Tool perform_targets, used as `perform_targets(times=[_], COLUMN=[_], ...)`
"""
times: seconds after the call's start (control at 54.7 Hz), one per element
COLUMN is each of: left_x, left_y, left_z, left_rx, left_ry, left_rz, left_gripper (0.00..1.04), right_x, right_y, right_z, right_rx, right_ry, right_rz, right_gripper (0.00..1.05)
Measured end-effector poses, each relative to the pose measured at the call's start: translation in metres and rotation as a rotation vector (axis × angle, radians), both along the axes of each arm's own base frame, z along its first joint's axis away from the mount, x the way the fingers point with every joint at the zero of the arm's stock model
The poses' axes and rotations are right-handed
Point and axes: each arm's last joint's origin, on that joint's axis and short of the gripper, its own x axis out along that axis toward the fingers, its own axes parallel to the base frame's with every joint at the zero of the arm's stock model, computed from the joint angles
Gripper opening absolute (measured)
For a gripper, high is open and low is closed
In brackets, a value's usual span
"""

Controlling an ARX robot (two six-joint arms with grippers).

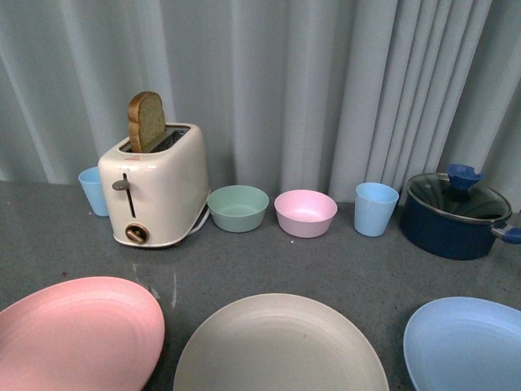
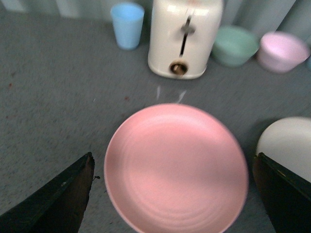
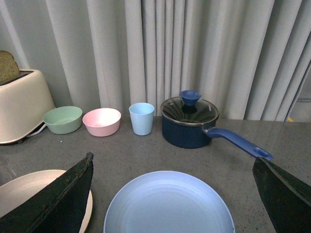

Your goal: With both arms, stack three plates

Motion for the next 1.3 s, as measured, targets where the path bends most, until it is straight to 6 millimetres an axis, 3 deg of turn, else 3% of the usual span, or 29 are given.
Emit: perform_targets(times=[0.146, 0.549, 0.915, 1.299], left_x=[0.04, 0.105, 0.138, 0.166], left_y=[0.021, 0.045, 0.051, 0.031], left_z=[-0.032, -0.07, -0.085, -0.104], left_rx=[0.087, 0.204, 0.163, 0.114], left_ry=[0.203, 0.433, 0.54, 0.629], left_rz=[0.023, -0.049, -0.073, -0.146], left_gripper=[0.98, 0.98, 0.98, 0.98], right_x=[0.0, 0.0, 0.0, 0.0], right_y=[0.0, 0.0, 0.0, 0.0], right_z=[0.0, 0.0, 0.0, 0.0], right_rx=[0.0, 0.0, 0.0, 0.0], right_ry=[0.0, 0.0, 0.0, 0.0], right_rz=[0.0, 0.0, 0.0, 0.0], right_gripper=[0.97, 0.97, 0.97, 0.97])
